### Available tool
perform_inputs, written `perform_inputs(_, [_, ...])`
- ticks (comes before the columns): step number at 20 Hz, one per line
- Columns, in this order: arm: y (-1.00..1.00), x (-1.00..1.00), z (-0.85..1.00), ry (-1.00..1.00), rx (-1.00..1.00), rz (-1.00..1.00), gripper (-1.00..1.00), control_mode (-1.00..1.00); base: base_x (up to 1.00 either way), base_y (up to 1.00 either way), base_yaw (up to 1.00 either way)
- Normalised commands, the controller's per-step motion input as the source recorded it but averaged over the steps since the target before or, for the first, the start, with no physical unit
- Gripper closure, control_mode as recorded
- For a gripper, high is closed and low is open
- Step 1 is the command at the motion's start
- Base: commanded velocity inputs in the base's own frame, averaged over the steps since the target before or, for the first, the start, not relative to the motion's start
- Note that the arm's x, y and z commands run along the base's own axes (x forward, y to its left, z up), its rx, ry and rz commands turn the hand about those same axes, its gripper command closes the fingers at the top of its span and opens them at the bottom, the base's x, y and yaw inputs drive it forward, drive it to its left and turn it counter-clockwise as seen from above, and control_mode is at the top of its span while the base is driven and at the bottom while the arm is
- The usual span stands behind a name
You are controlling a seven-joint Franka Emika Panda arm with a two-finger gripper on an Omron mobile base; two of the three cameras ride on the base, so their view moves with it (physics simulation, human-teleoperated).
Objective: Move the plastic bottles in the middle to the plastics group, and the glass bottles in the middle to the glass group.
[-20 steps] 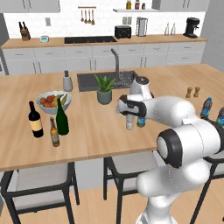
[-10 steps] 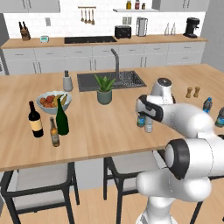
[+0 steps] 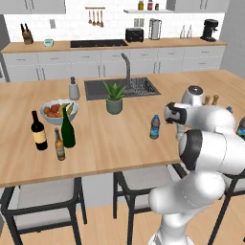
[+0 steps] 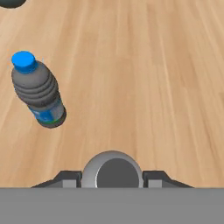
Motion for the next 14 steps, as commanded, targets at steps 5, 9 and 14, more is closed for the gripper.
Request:
perform_inputs(5, [-0.94, 0.36, 0.2, 0.01, 0.0, -0.08, 1.0, -1.0, 0.0, 0.0, 0.0])
perform_inputs(9, [-0.61, 0.04, 0.25, 0.03, 0.01, -0.04, 1.0, -1.0, 0.0, 0.0, 0.0])
perform_inputs(14, [-0.37, 0.0, 0.0, -0.04, 0.02, -0.01, 1.0, -1.0, 0.0, 0.0, 0.0])
